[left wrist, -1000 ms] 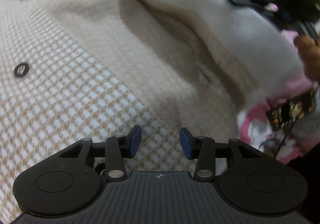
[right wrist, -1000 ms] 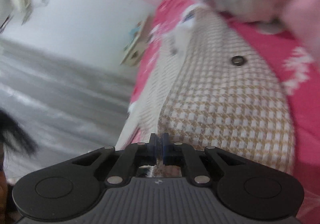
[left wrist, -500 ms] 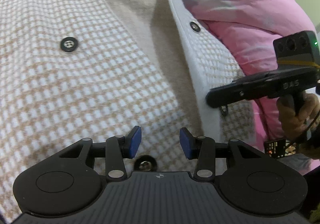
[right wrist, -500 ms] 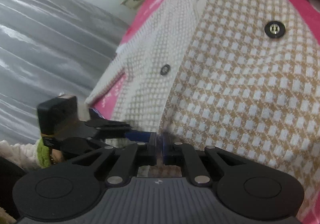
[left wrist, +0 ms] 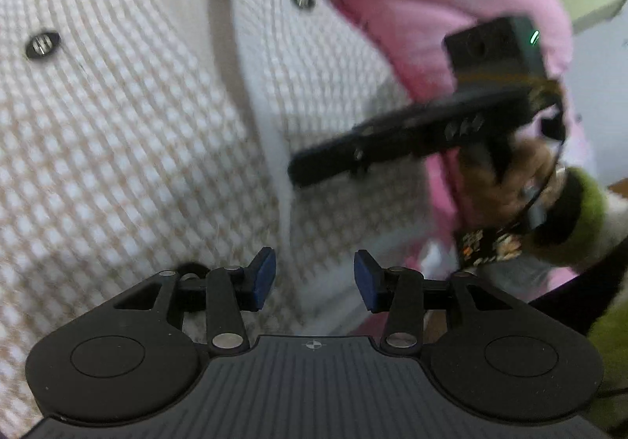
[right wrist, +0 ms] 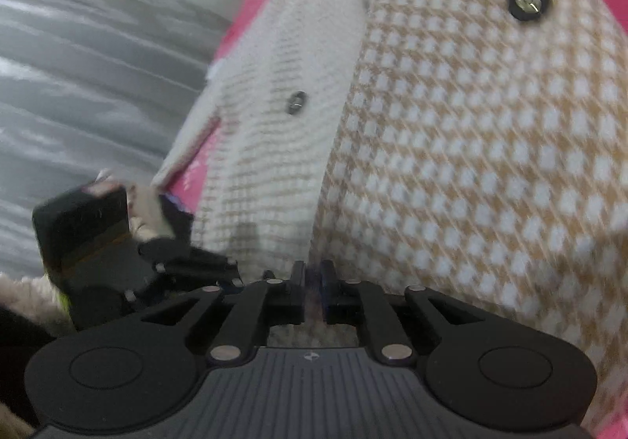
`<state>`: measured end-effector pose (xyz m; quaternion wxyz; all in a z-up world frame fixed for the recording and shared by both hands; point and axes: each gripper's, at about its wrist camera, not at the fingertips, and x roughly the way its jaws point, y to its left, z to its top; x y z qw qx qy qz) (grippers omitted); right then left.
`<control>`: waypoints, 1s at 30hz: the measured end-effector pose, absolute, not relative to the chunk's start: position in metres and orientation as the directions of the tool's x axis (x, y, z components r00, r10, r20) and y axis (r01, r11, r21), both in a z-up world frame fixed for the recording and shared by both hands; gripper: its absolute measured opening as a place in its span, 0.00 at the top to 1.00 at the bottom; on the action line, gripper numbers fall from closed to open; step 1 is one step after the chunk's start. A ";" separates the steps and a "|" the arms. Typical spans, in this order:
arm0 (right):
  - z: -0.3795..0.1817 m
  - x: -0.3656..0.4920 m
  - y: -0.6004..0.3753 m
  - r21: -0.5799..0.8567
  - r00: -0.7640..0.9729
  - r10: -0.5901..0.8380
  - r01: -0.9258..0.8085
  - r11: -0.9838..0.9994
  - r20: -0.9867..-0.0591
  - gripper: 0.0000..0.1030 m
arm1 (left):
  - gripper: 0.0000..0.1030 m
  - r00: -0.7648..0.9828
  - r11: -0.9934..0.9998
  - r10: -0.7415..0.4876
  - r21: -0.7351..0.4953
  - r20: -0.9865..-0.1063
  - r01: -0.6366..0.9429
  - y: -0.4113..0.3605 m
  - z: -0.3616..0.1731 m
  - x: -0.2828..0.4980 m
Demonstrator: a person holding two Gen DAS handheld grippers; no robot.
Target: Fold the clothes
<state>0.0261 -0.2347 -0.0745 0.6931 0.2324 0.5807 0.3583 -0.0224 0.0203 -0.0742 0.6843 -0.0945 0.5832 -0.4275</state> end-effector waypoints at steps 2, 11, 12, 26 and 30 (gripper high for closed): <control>-0.059 0.014 -0.249 0.729 0.139 0.770 -0.256 0.636 -0.623 0.71 | 0.57 -0.053 0.629 -0.676 -0.612 -0.735 0.479 0.012 -0.080 -0.024; -0.009 -0.091 -0.258 0.248 0.263 0.502 -0.630 0.736 -0.824 0.46 | 0.58 -0.037 0.655 -0.699 -0.661 -0.714 0.367 0.004 -0.091 -0.013; -0.012 -0.101 -0.253 0.200 0.258 0.474 -0.666 0.718 -0.842 0.46 | 0.59 -0.036 0.657 -0.700 -0.664 -0.713 0.357 0.007 -0.092 -0.012; -0.001 -0.128 -0.251 0.008 0.291 0.383 -0.787 0.617 -0.877 0.95 | 0.98 0.036 0.700 -0.681 -0.636 -0.732 0.325 0.009 -0.065 -0.024; 0.009 -0.136 -0.256 0.041 0.207 0.406 -0.851 0.524 -0.890 0.96 | 0.99 0.005 0.689 -0.668 -0.617 -0.744 0.381 0.016 -0.047 -0.032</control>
